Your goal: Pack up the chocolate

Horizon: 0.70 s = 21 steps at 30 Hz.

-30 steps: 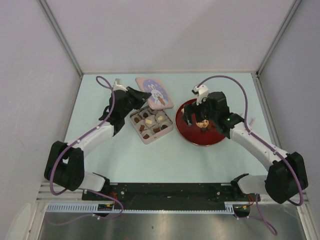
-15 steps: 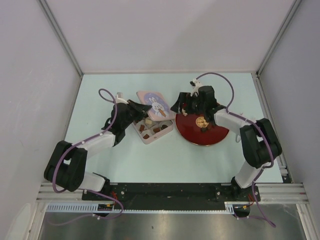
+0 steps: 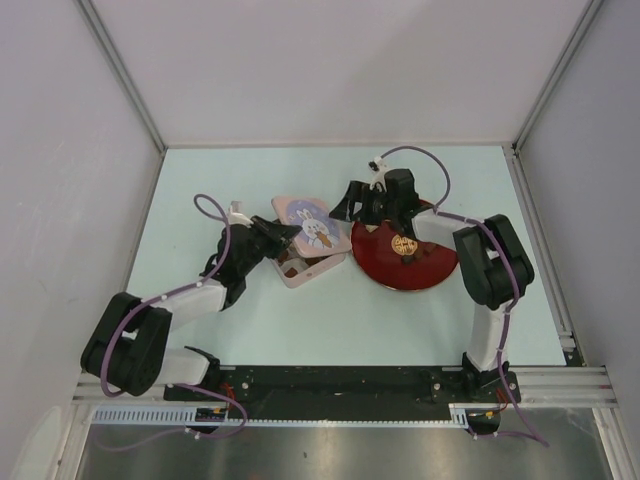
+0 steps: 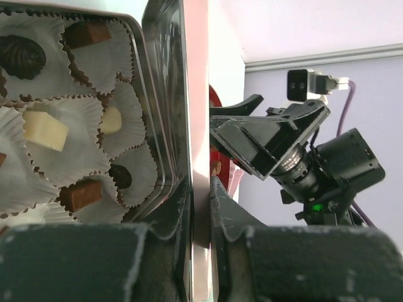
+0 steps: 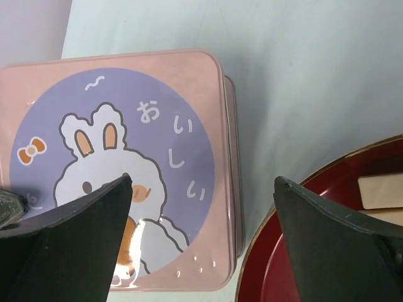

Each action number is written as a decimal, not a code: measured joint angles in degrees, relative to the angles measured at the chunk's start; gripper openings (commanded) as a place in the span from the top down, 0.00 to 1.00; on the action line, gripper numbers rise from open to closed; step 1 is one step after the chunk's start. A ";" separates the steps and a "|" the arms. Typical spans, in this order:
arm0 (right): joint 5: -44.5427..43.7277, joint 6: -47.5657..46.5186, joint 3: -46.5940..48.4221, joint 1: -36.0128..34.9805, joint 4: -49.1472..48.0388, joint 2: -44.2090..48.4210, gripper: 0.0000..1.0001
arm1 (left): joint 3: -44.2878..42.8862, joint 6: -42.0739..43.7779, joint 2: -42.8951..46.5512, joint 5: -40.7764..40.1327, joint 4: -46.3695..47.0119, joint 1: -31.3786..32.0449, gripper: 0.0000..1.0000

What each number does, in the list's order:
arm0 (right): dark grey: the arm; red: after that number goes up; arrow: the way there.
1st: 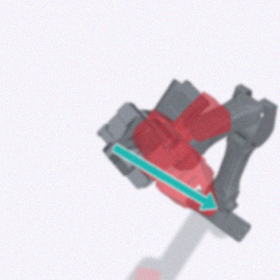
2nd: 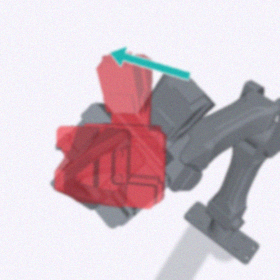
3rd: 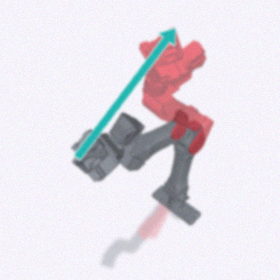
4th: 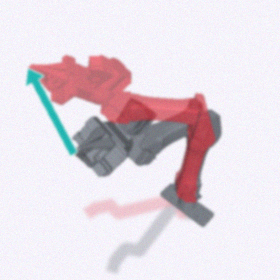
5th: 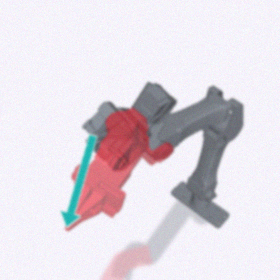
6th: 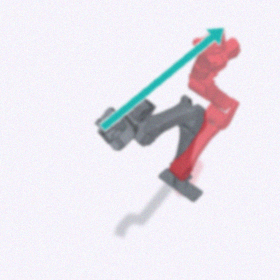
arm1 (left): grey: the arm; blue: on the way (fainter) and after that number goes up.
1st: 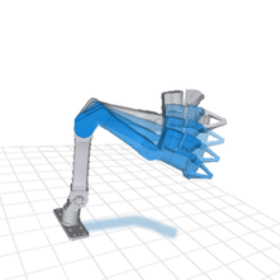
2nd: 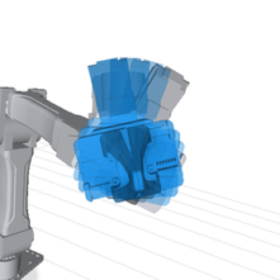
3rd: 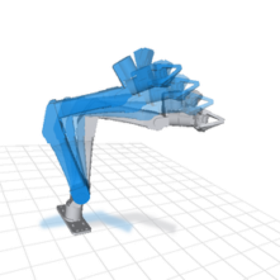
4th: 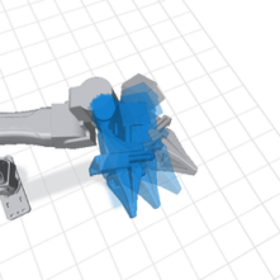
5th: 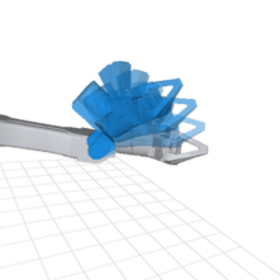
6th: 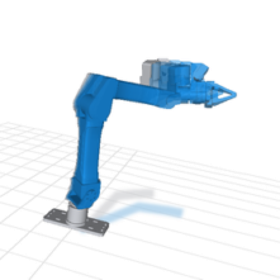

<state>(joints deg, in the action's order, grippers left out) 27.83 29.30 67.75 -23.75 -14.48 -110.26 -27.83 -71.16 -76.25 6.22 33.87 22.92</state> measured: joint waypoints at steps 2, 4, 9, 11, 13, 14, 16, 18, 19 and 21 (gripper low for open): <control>1.18 0.63 0.22 -0.04 -0.07 -0.76 0.02 | 0.68 -0.02 0.33 -0.04 0.46 0.00 0.93; 2.27 1.03 0.26 -0.17 -0.17 -1.22 0.02 | 1.14 0.00 0.74 -0.09 0.81 0.00 0.90; 4.59 2.01 0.52 -0.55 -0.46 -2.23 0.02 | 1.97 0.04 1.33 -0.61 1.16 0.00 0.79; 5.40 2.25 0.63 -0.79 -0.50 -2.71 0.02 | 2.27 0.11 1.36 -0.98 1.14 0.00 0.76; 6.16 2.40 0.63 -0.87 -0.46 -3.08 0.03 | 2.78 0.24 1.38 -1.60 0.81 0.00 0.75; 6.60 2.56 0.66 -0.90 -0.48 -3.30 0.02 | 2.97 0.26 1.38 -1.77 0.55 0.00 0.74; 7.43 2.91 0.85 -0.96 -0.39 -3.74 0.03 | 3.50 0.55 1.38 -2.29 0.02 0.00 0.72; 8.11 3.26 1.03 -1.07 -0.42 -3.98 0.03 | 3.72 0.68 1.38 -2.89 -0.61 0.00 0.71; 8.52 3.34 1.11 -1.18 -0.44 -4.04 0.03 | 3.74 0.70 1.36 -3.06 -0.87 0.00 0.71; 9.14 3.54 1.33 -1.31 -0.44 -4.09 0.03 | 3.74 0.74 1.40 -3.30 -1.25 0.00 0.68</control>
<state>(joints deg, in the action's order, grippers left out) 36.97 32.84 69.08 -25.06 -14.92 -114.34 -24.10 -70.41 -74.85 2.92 32.62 22.92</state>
